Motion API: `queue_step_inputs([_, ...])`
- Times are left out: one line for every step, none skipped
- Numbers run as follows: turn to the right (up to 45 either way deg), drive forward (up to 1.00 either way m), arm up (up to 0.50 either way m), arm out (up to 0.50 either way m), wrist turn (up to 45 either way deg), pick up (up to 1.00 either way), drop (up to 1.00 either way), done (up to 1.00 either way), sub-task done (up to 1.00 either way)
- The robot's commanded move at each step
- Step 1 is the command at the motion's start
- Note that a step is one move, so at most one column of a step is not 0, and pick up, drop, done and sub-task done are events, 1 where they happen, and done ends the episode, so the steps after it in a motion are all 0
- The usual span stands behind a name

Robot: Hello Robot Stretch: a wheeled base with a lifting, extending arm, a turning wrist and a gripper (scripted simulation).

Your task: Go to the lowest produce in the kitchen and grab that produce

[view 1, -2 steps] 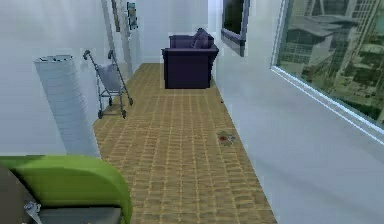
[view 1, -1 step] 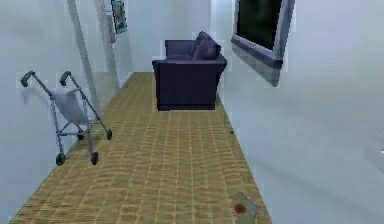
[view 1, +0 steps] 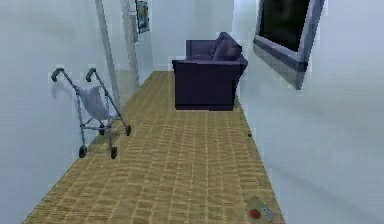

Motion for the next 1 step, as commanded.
queue_step_inputs([0.0,0.20,0.00,0.00,0.0,0.00,0.00,0.00,0.00])
